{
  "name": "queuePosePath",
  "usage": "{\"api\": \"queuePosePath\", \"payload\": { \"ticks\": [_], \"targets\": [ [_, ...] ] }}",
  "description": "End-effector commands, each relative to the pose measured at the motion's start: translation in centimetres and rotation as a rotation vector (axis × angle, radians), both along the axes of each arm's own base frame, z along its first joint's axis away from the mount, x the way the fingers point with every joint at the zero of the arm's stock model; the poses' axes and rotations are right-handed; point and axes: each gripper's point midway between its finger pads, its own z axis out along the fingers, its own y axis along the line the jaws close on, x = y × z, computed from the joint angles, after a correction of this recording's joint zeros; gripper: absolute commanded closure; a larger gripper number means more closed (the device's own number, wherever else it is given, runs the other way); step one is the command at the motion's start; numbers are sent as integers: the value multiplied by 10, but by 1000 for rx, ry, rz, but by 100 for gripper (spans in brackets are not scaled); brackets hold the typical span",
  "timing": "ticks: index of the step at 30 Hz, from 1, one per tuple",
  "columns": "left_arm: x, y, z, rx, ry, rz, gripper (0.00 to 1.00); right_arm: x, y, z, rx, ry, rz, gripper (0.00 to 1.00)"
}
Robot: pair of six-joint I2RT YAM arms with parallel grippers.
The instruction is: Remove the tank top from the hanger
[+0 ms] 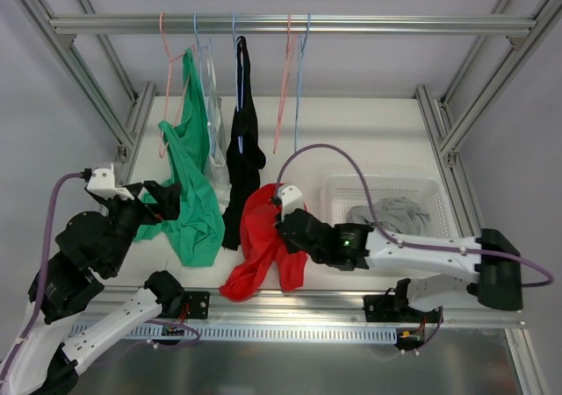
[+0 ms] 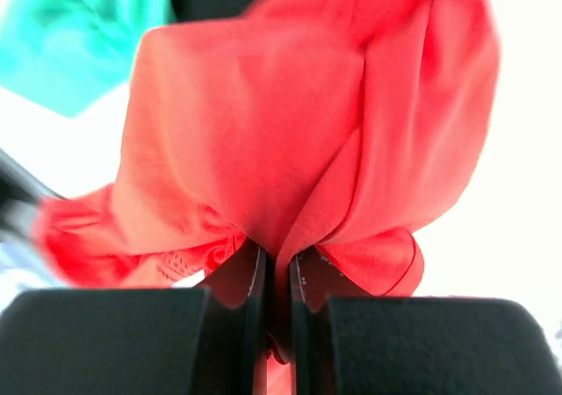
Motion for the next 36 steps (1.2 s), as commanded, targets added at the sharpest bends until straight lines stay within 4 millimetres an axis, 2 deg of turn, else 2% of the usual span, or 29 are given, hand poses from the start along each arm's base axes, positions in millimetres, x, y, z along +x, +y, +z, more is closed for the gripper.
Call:
{"api": "queuePosePath", "payload": {
  "ticks": [1,2,4,5,7,8,9,10,12,15,17,18,20,21,23,26,28,30,31,32,33,34,35,36],
  "targets": [
    [10,5,-25,94,57,58,1,10,-17,64,106,-108,-38,100],
    [11,5,-27,97,60,62,1,8,-24,86,157,-129,-32,100],
    [12,5,-30,102,67,70,1,6,-36,104,172,-144,-23,100],
    [11,7,-30,100,63,73,1,4,-43,130,225,-170,-17,100],
    [10,9,-31,92,60,83,1,1,-59,147,230,-188,-9,100],
    [9,12,-30,82,50,91,1,0,-66,165,261,-204,-8,100],
    [8,13,-30,79,47,94,1,-2,-80,182,300,-228,-10,100],
    [6,16,-29,70,39,99,1,-5,-91,188,308,-236,-9,100],
    [4,18,-27,58,30,106,1,-11,-113,215,379,-263,-4,100],
    [3,22,-25,46,19,122,1,-16,-140,241,405,-286,-12,100],
    [3,23,-25,46,20,125,1,-11,-161,249,388,-316,-64,100],
    [2,22,-25,45,19,120,1,-4,-180,254,356,-345,-134,100],
    [3,22,-25,43,19,120,1,5,-202,259,319,-385,-229,100],
    [3,22,-26,45,22,119,1,8,-214,255,265,-396,-260,100],
    [3,21,-25,42,21,114,1,16,-238,263,227,-436,-378,100],
    [3,18,-25,43,25,105,1,23,-261,260,160,-476,-486,100],
    [4,16,-25,43,28,97,1,28,-269,252,119,-489,-544,100],
    [4,14,-25,41,32,88,1,32,-267,233,87,-465,-582,100],
    [5,12,-25,44,35,83,1,36,-274,224,66,-447,-637,100],
    [5,10,-24,44,37,72,1,38,-270,201,22,-406,-636,100],
    [5,9,-23,39,36,65,1,43,-267,187,15,-370,-662,100],
    [6,6,-23,44,42,57,1,50,-274,173,-3,-337,-724,100],
    [6,4,-22,39,41,44,1,52,-261,134,-38,-244,-674,100],
    [6,3,-20,38,42,39,1,63,-258,125,23,-220,-719,100]
  ]
}}
